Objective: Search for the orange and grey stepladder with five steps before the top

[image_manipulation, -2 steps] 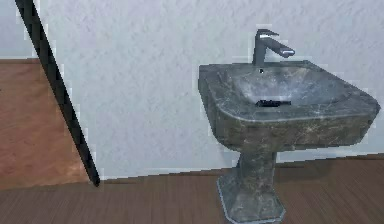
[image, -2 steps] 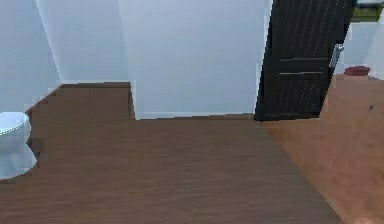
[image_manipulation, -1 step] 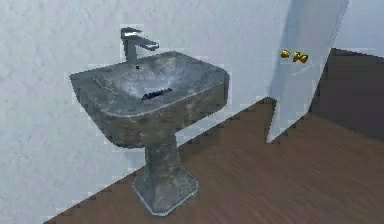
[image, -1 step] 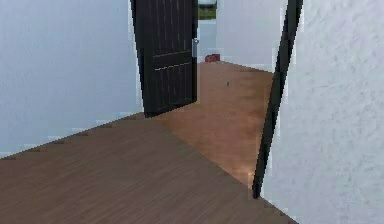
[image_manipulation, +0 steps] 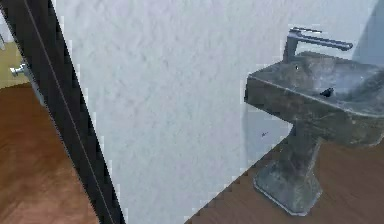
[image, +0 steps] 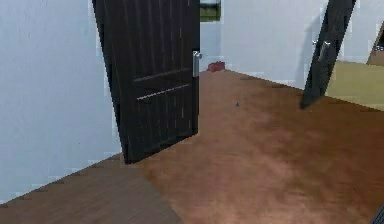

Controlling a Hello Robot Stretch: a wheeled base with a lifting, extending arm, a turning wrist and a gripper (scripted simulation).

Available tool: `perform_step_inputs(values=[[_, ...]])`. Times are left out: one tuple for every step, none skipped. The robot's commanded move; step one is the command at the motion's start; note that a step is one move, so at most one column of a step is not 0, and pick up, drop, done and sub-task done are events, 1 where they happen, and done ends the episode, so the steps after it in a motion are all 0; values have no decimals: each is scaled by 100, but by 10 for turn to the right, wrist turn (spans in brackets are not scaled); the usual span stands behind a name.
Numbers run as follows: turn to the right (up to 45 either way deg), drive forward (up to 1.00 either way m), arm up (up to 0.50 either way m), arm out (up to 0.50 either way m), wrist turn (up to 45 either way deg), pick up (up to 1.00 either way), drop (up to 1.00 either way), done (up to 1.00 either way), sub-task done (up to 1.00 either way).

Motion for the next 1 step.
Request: perform_step_inputs(values=[[0,55,0,0,0,0,0,0,0]])
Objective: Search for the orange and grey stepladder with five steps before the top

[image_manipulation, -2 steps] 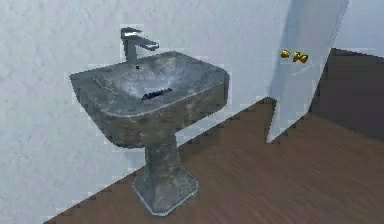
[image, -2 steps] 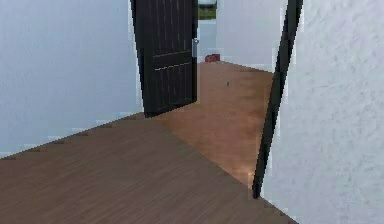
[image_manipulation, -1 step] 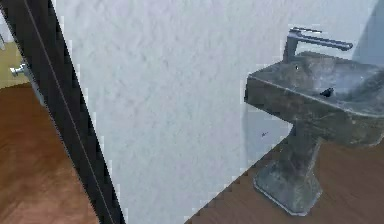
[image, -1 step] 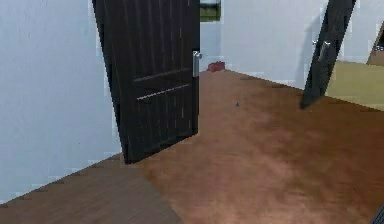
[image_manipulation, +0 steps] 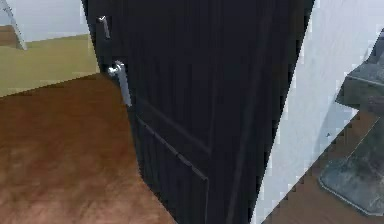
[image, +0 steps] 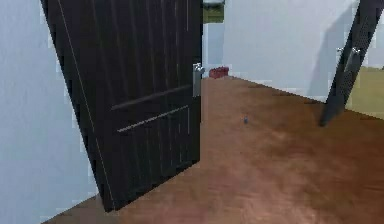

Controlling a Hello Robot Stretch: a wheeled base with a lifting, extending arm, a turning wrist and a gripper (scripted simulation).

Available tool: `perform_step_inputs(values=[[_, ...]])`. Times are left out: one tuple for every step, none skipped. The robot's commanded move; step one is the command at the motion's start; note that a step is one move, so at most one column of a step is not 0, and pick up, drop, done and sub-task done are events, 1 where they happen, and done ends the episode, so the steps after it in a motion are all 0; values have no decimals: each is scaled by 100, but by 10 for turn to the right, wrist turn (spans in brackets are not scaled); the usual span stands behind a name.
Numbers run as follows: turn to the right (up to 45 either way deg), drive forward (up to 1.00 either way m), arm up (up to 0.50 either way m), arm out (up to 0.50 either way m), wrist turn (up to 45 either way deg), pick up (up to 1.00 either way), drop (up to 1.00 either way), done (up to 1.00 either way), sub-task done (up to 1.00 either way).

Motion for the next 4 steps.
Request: perform_step_inputs(values=[[360,0,0,0,0,0,0,0,0],[0,85,0,0,0,0,0,0,0],[180,0,0,0,0,0,0,0,0],[0,5,0,0,0,0,0,0,0]])
